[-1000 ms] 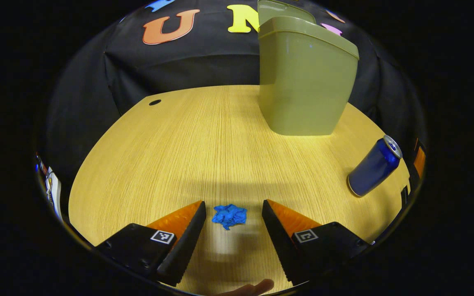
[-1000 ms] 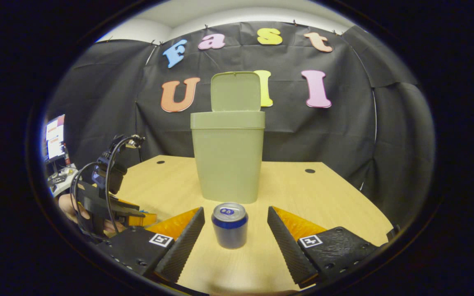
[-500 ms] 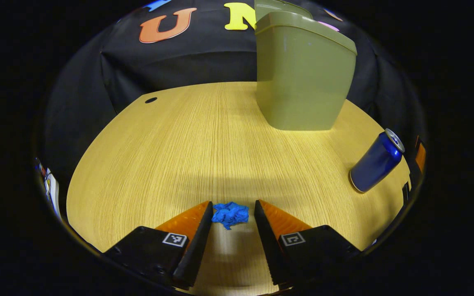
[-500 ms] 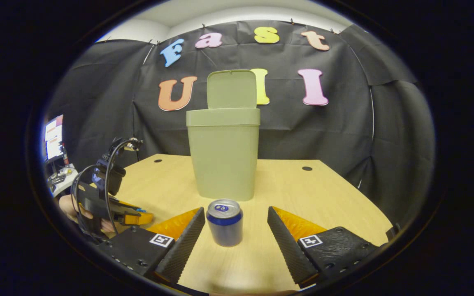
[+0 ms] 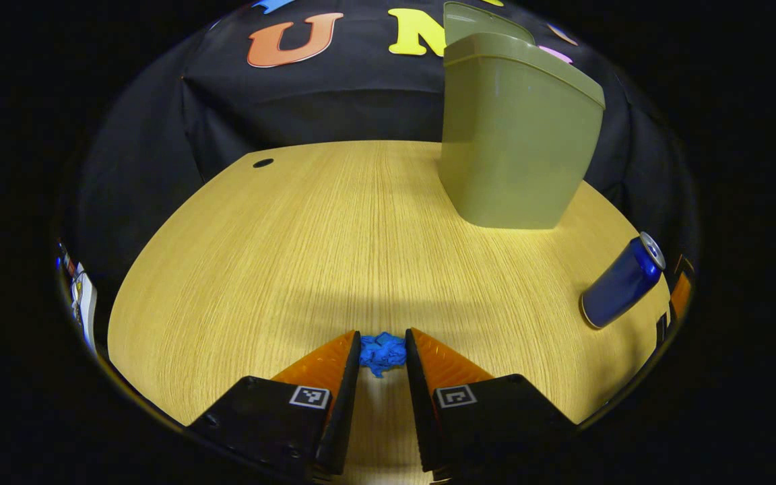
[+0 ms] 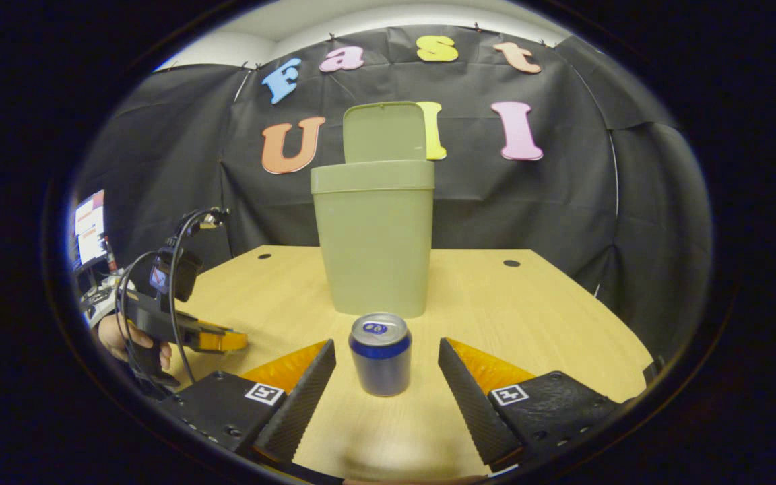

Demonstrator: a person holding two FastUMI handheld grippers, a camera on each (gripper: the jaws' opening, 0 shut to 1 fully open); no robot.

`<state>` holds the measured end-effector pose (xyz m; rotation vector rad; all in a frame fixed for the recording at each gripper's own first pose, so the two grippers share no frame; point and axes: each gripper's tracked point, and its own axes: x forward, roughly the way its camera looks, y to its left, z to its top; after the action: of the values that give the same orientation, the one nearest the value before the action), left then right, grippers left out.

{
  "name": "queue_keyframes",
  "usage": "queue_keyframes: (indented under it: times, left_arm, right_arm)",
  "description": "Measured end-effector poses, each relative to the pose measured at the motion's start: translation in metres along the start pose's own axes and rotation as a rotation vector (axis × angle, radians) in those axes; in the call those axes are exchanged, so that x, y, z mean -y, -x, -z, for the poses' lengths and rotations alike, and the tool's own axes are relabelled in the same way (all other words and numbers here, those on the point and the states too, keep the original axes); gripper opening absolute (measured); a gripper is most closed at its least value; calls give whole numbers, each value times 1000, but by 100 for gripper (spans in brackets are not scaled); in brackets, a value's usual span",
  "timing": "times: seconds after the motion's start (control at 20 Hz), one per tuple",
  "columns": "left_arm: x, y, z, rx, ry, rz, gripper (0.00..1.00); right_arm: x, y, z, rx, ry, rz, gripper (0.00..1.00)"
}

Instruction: Press the lid of the desktop garbage bin to open it, pick up the crumpled paper on the desktop and throw it into the bin, then pick up the pop can on the desktop and drop it into the bin, and finally close the garbage bin lid.

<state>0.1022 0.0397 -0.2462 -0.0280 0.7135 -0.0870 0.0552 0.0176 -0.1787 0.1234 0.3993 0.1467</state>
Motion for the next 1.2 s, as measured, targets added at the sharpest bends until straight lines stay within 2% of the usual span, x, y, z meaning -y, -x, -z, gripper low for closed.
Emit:
queue_keyframes:
  times: [0.05, 0.1, 0.15, 0.3, 0.5, 0.7, 0.8, 0.9, 1.05, 1.15, 1.2]
  left_arm:
    - [-1, 3, -6, 21, 12, -2, 43]
    - [-2, 8, -11, 40, 20, -1, 48]
    - [-3, 12, -15, 61, 25, -4, 43]
    - [-3, 21, -24, 103, 30, -7, 43]
    - [6, 30, -30, 124, 9, 16, 43]
    - [15, 31, -31, 130, -3, 31, 43]
    - [15, 33, -31, 135, -8, 32, 43]
    - [18, 36, -33, 139, -3, 48, 43]
    - [19, 38, -36, 155, -1, 49, 43]
    - [18, 41, -37, 163, 0, 52, 43]
    - [15, 41, -38, 170, -1, 44, 43]
  right_arm:
    - [-3, -2, 3, -5, -1, -7, 95]
    - [-5, -5, 6, -6, 4, -10, 95]
    - [-7, -9, 9, -7, 10, -6, 96]
    - [-5, -22, 19, 0, 10, 21, 95]
    - [6, -42, 26, -4, 41, 111, 95]
    - [-7, -63, 34, -29, 15, 79, 95]
    - [-6, -72, 37, -41, 26, 95, 98]
    - [-2, -81, 40, -50, 33, 109, 96]
    - [3, -88, 45, -65, 2, 116, 98]
    - [7, -86, 44, -58, -16, 123, 82]
    - [7, -84, 43, -55, -17, 121, 81]
